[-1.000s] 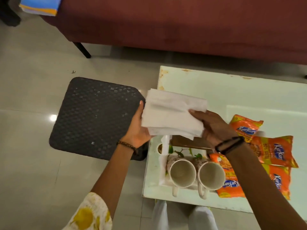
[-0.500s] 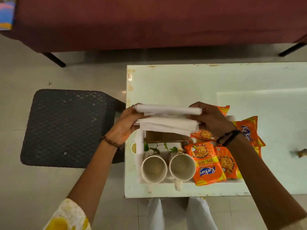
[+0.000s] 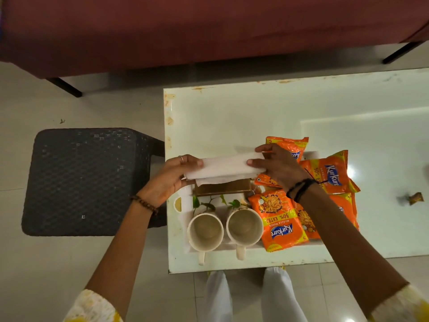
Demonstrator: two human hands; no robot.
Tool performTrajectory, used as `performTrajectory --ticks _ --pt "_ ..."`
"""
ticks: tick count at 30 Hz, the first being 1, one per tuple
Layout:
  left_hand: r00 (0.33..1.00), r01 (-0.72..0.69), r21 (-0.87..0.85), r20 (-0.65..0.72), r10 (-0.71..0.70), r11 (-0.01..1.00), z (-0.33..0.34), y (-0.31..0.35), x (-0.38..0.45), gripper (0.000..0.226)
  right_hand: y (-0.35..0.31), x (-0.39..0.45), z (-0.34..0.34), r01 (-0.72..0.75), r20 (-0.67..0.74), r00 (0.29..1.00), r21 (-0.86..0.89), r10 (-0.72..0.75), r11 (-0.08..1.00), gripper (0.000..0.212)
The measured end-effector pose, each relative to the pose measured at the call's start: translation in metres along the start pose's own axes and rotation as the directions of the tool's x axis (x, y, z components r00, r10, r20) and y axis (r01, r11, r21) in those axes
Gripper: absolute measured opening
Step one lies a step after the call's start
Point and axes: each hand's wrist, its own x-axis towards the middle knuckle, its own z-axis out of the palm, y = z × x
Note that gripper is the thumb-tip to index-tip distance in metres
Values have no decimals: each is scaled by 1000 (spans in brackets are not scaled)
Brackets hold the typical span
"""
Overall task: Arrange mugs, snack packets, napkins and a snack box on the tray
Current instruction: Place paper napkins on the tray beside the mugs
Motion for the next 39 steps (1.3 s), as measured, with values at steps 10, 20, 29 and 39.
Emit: performTrajectory --ticks 10,20,29,39 --pt "910 -259 645 -87 406 719 9 -22 9 31 20 0 5 196 8 977 -418 -212 887 31" --pt "931 -277 762 63 360 585 0 -26 8 20 26 -2 8 316 69 940 -544 -333 777 16" --pt "974 -195 823 99 204 533 5 -48 -2 25 50 -10 10 316 89 943 -531 -319 786 13" --pt "958 -189 206 -176 226 960 20 -49 0 23 44 -6 24 157 -132 982 204 -132 966 21"
